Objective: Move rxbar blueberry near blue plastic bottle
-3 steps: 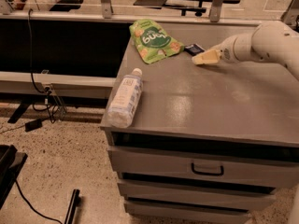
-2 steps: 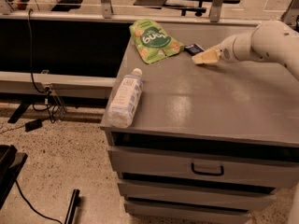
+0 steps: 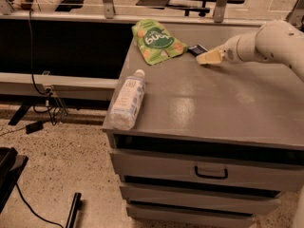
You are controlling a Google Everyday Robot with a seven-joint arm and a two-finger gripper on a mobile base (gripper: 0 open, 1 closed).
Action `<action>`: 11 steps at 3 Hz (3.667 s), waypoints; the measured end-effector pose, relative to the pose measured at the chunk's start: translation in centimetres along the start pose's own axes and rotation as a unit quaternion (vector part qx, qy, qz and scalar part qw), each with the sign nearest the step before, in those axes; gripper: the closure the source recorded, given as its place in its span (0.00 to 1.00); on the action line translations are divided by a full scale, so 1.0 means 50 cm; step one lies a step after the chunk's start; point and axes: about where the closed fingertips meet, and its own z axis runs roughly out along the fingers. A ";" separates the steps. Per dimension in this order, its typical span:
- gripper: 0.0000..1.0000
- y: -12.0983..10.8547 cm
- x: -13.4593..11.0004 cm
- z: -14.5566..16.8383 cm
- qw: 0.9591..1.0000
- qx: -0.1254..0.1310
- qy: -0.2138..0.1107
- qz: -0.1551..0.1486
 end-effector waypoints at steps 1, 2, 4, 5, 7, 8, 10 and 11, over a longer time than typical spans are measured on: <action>1.00 0.000 0.000 0.000 1.000 0.000 0.000 0.000; 1.00 0.000 0.000 0.000 1.000 0.000 0.000 0.000; 1.00 0.000 -0.001 -0.001 1.000 0.000 0.000 0.000; 1.00 0.000 -0.001 -0.001 1.000 0.000 0.000 0.000; 1.00 0.000 -0.001 -0.001 1.000 0.000 -0.001 0.000; 1.00 0.000 -0.001 -0.001 1.000 0.000 -0.001 0.000; 1.00 0.000 -0.001 -0.001 1.000 0.000 -0.001 0.000; 1.00 0.000 -0.001 -0.001 1.000 0.000 -0.001 0.000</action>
Offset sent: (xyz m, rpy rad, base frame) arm -0.0103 -0.0180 0.0858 0.0418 -0.1248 0.0056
